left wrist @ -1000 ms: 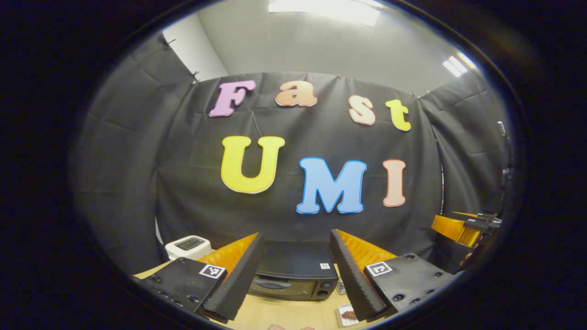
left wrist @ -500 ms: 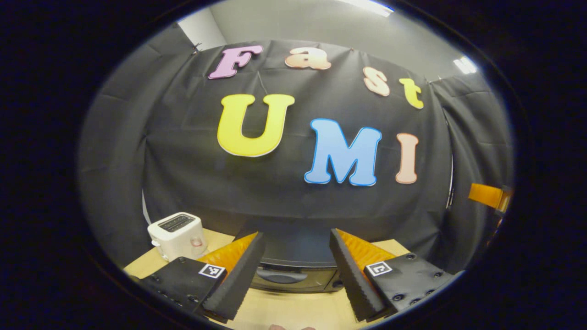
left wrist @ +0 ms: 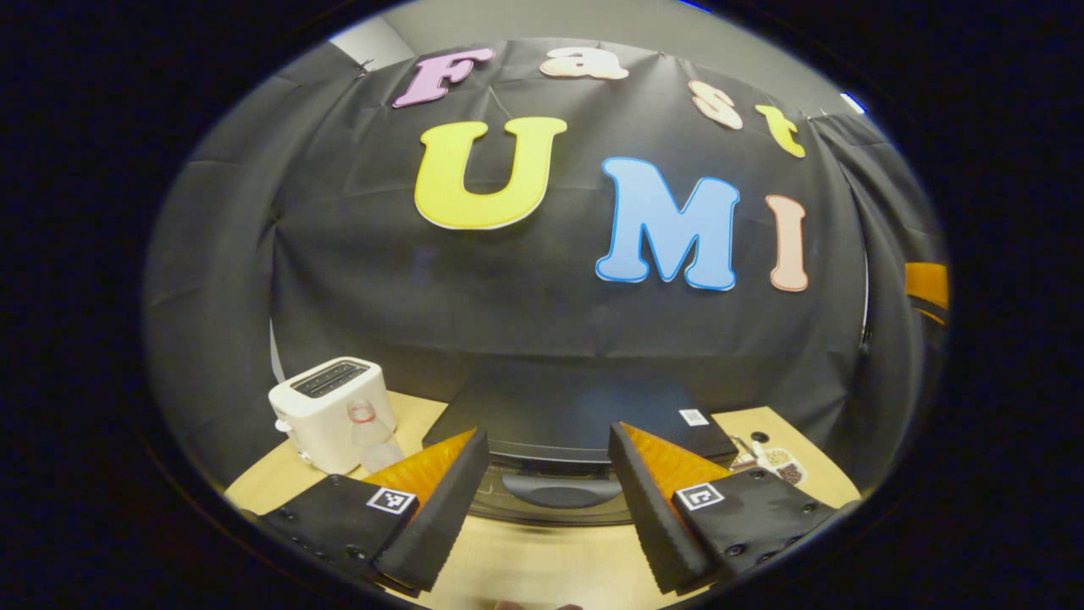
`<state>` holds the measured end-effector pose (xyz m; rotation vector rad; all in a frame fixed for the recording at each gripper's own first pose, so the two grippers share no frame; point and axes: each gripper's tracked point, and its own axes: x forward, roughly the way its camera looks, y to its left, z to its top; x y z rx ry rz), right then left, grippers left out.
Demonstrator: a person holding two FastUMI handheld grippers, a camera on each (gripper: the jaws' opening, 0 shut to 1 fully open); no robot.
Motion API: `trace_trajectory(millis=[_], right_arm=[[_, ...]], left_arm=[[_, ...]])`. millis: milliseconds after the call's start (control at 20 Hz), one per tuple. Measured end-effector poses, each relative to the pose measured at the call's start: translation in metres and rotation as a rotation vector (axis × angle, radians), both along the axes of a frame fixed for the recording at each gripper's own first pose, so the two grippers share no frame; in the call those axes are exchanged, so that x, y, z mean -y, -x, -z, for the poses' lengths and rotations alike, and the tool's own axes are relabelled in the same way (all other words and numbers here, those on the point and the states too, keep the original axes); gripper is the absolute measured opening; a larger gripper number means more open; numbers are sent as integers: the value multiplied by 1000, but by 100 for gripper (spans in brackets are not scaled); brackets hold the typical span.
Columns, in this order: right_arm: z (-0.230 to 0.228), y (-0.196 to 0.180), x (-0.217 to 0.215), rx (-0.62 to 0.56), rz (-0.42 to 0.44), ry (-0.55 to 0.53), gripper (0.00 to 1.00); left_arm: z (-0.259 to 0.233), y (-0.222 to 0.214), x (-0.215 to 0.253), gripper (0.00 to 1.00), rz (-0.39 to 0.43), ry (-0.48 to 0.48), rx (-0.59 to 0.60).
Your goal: Open the electric oven with the left hand, put the food in, and close the electric oven.
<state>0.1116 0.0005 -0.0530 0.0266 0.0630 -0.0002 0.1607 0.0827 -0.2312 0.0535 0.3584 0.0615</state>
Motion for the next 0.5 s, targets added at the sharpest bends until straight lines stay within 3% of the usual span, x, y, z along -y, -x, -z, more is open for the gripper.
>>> trace_trajectory(millis=[250,500], right_arm=[[5,-4,10,-18,23,23,96],[4,6,26,-11,75,54,97]], left_arm=[[30,-15,-6,99,5,3,-42],[73,-29,-10,93,37,-11,-116]])
